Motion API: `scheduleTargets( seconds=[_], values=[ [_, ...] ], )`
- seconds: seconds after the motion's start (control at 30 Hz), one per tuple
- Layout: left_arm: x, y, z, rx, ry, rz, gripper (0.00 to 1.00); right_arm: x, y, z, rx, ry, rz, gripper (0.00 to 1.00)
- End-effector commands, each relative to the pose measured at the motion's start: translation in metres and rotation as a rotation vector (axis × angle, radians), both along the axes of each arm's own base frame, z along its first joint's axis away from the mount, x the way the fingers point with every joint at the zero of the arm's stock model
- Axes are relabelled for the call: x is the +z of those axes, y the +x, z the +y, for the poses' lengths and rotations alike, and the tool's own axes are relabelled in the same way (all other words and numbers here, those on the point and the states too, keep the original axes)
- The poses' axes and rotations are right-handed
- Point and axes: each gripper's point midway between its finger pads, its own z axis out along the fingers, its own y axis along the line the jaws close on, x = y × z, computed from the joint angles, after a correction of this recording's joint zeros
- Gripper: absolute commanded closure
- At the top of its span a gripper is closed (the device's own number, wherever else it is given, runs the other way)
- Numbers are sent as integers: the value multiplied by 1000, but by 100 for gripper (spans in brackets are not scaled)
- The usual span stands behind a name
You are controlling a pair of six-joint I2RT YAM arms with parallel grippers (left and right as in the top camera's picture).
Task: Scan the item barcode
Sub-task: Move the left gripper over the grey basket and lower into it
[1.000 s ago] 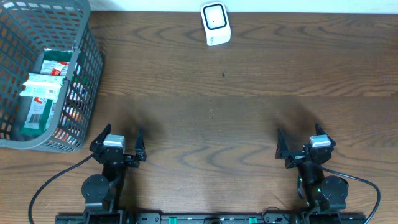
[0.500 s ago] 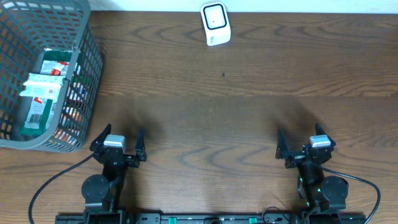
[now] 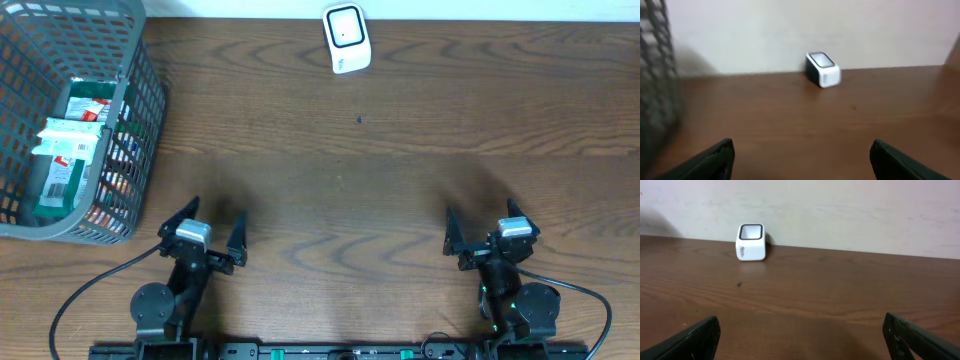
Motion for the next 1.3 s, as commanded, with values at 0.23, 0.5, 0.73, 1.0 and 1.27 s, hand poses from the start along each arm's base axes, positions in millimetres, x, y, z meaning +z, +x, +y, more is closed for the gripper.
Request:
scheduleTargets(
  seconds=[0.23,0.5,0.73,1.0,1.27],
  values=[
    [69,-25,-24,-150,-214,-20,12,-1,0,3,11,-4,3,1],
    [146,-46,-30,-182,-221,31,12,-1,0,3,11,-4,3,1],
    [212,-41,-32,-191,-149,120,12,-1,0,3,11,-4,3,1],
    [262,-7,-23,-143,-51,290,12,-1,0,3,11,-4,3,1],
    [285,42,-6,-52,10,472,12,-1,0,3,11,-4,3,1]
  ],
)
